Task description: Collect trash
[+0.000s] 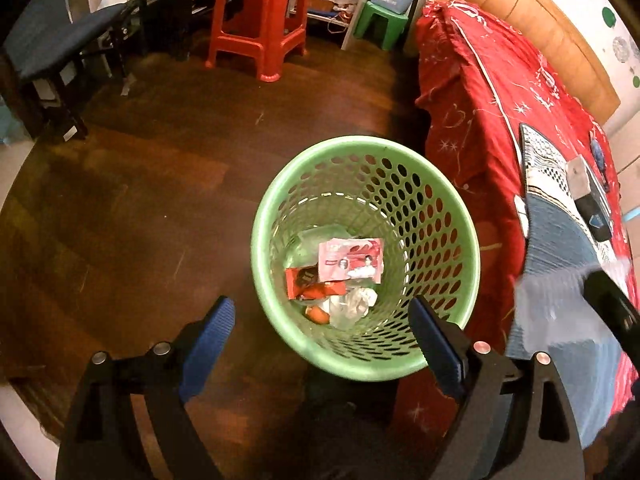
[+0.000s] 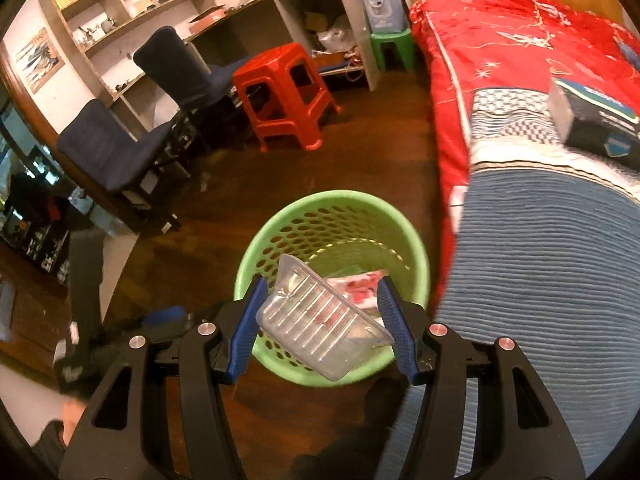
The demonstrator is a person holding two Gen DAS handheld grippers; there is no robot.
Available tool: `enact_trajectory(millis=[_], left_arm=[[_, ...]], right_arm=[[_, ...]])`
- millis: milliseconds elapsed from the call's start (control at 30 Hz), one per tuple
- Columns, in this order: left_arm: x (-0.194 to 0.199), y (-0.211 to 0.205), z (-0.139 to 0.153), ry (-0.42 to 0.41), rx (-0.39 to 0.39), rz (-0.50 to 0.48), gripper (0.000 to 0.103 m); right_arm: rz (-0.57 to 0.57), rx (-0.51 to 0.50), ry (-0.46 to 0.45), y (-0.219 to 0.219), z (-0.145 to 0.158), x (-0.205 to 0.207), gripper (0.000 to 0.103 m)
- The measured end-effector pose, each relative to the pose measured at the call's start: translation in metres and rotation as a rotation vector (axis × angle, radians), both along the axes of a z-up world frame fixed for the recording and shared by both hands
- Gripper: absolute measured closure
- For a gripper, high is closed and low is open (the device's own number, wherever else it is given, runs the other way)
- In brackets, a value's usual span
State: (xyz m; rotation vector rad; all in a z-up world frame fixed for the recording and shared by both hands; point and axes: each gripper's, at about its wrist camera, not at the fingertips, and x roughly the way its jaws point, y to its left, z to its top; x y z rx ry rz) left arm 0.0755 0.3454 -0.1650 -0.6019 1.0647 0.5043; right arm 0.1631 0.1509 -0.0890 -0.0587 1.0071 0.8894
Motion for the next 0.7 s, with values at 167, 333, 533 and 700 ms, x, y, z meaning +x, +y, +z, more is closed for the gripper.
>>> enact_trajectory(millis=[167, 333, 533, 700], left_arm=[[-0.011, -0.004, 0.009, -0.017, 0.026, -0.003, 0.018], [-0.017, -0.014, 0.024, -0.036, 0.054, -0.011, 0.018], [-0.018, -0.041, 0.043, -0.061, 0.109, -0.062, 0.018], [-0.019, -0.076, 0.061, -0.104, 0.124, -0.124, 0.017]], right_arm=[[0.011, 0.027, 0.011, 0.002, 0.001, -0.006, 0.032], [0.002, 0.033, -0.001, -0.018, 0.012, -0.013, 0.031], [-0.020, 0.015, -0.052, -0.061, 0.033, -0.031, 0.026], [-0.054, -0.031, -0.133, -0.101, 0.045, -0.049, 0.019]])
